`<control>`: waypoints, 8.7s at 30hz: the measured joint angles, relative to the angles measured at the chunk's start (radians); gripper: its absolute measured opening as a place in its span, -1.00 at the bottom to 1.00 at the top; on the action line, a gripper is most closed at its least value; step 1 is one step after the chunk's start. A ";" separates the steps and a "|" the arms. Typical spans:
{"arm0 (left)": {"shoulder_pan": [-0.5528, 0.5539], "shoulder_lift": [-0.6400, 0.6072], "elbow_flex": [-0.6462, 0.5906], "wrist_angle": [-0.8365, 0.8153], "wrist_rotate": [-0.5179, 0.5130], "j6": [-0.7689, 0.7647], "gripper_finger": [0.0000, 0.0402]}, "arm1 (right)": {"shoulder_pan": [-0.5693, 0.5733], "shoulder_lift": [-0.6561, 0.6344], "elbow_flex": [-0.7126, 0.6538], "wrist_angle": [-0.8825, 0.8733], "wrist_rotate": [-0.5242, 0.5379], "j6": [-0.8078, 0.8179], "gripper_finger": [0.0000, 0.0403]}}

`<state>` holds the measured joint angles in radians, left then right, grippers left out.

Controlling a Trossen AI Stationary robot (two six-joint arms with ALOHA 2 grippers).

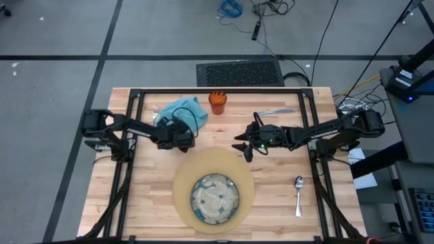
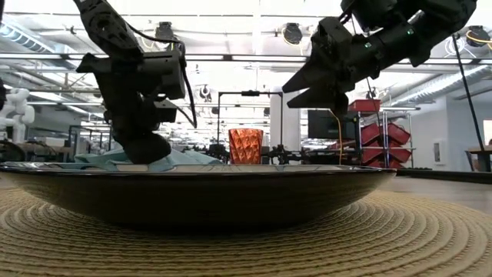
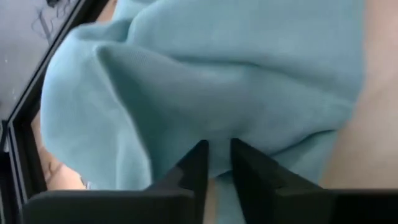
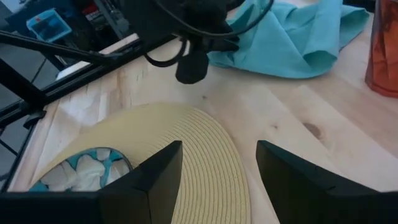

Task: Set table place
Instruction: Fold the blue table napkin

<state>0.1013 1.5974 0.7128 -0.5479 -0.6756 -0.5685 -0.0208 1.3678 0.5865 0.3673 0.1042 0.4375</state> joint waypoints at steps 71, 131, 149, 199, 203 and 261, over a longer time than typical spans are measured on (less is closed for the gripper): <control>0.076 -0.008 0.131 -0.146 0.077 -0.106 -0.95 | -0.008 -0.001 0.000 -0.022 -0.054 0.021 -0.01; -0.377 -0.150 0.227 -0.118 0.413 -0.209 -1.00 | -0.010 0.592 0.337 0.020 0.342 -0.713 -0.11; -0.392 -0.150 0.227 -0.119 0.413 -0.201 -1.00 | -0.045 0.645 0.430 -0.038 0.233 -0.736 -0.30; -0.143 -0.141 0.338 0.046 0.450 0.192 -0.03 | 0.346 0.332 0.437 -0.957 0.408 0.039 -1.00; -0.111 -0.091 0.322 0.074 0.479 0.364 -0.03 | 0.347 0.332 0.437 -1.013 0.432 0.091 -1.00; 0.023 0.250 0.335 0.320 0.318 0.973 -0.04 | 0.350 0.332 0.437 -0.968 0.361 0.146 -1.00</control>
<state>0.1242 1.8473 1.0477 -0.2283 -0.3572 0.4045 0.3294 1.6997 1.0233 -0.6009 0.4655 0.5832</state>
